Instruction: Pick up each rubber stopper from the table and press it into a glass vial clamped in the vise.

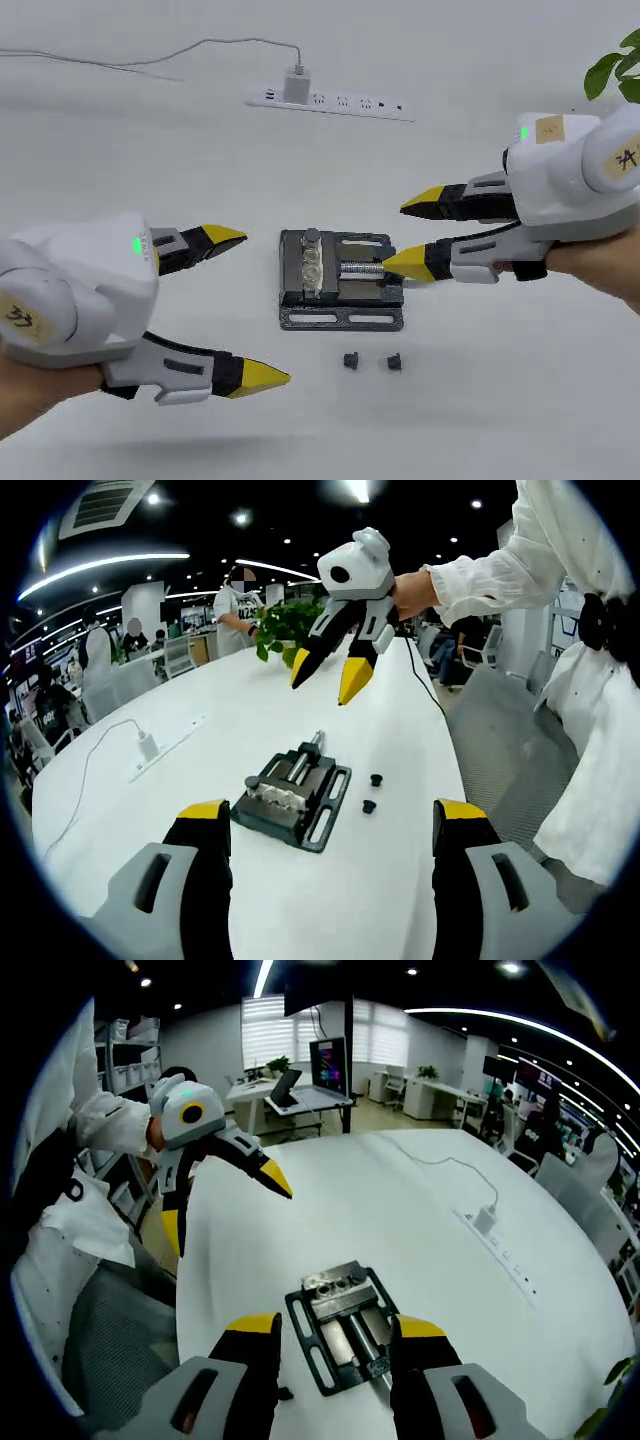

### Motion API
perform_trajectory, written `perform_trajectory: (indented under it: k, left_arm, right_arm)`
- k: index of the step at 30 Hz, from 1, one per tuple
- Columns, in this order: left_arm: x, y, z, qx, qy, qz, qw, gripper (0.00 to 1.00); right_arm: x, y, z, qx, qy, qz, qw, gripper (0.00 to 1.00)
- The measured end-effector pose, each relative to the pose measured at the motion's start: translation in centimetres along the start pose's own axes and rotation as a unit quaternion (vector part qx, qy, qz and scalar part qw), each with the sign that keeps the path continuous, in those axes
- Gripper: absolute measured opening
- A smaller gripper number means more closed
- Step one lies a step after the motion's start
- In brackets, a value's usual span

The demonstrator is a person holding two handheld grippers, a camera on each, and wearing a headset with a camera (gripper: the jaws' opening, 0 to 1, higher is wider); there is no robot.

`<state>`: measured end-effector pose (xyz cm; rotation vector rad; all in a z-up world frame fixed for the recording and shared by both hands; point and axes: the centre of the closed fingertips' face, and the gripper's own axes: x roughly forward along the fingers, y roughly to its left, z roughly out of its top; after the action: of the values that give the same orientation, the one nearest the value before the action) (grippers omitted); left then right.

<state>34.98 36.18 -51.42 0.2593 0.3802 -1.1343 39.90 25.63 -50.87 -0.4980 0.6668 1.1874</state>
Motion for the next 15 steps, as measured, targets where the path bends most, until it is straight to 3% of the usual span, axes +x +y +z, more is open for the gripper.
perform_trajectory:
  k: [15]
  left_arm:
    - [0.7, -1.0, 0.3, 0.018, 0.028, -0.009, 0.9994, 0.81]
  right_arm:
    - [-3.4, 1.7, -4.9, 0.028, -0.026, -0.005, 0.9993, 0.54]
